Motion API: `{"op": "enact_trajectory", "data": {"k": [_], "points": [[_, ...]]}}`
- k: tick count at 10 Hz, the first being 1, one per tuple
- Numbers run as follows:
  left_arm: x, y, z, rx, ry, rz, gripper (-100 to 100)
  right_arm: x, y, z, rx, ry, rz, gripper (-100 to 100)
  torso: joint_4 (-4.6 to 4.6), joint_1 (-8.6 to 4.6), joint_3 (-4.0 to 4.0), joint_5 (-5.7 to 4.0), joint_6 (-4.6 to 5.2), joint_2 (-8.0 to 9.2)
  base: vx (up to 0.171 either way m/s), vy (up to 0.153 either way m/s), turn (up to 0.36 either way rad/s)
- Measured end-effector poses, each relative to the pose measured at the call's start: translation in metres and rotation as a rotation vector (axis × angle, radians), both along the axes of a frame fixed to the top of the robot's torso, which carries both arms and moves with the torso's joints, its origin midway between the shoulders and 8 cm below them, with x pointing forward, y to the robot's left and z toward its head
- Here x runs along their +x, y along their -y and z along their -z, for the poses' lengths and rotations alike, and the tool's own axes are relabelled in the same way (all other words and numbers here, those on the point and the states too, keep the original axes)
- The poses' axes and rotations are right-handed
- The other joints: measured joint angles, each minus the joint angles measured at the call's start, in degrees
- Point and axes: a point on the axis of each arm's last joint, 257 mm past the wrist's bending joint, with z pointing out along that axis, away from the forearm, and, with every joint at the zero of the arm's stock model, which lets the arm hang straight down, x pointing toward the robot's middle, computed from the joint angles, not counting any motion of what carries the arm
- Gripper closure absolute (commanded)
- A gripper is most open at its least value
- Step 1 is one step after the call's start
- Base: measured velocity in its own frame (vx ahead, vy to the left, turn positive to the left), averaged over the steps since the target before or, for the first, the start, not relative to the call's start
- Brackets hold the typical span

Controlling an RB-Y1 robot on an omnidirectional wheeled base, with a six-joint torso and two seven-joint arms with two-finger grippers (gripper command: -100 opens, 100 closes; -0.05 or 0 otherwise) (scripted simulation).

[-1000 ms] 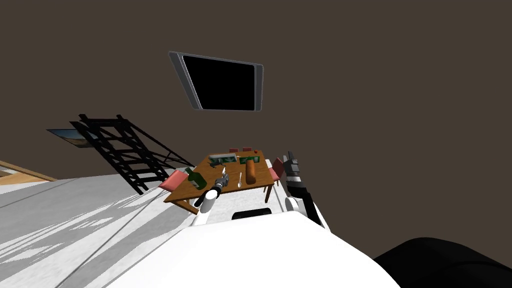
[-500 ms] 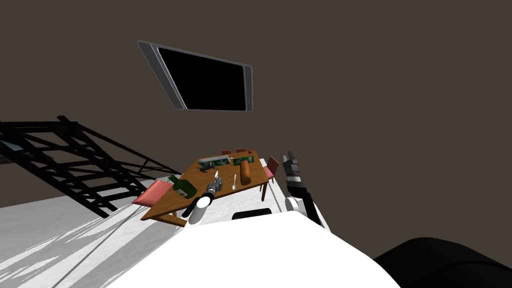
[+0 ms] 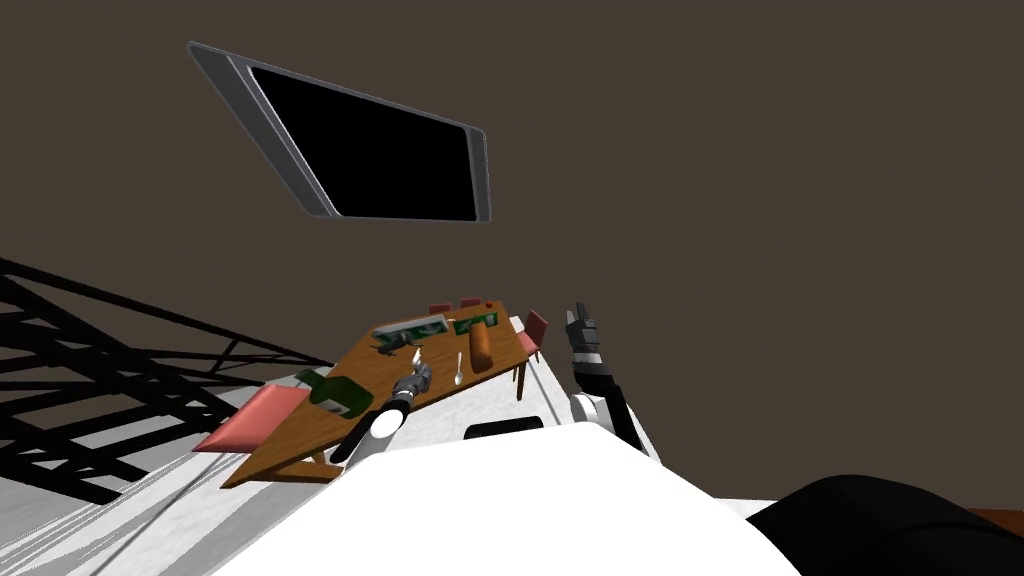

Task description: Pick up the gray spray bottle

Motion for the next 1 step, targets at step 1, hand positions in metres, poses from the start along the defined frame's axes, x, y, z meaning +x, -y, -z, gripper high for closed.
{"op": "enact_trajectory", "data": {"k": [1], "points": [[-0.0003, -0.0009, -0.0004, -0.001, 0.001, -0.002, 0, 0.0000, 0.0000, 0.0000, 0.000, 0.000, 0.000, 0, -0.01, 0.03, -0.01, 0.03, 0.00, -0.02, 0.000, 0.000, 0.000]]}}
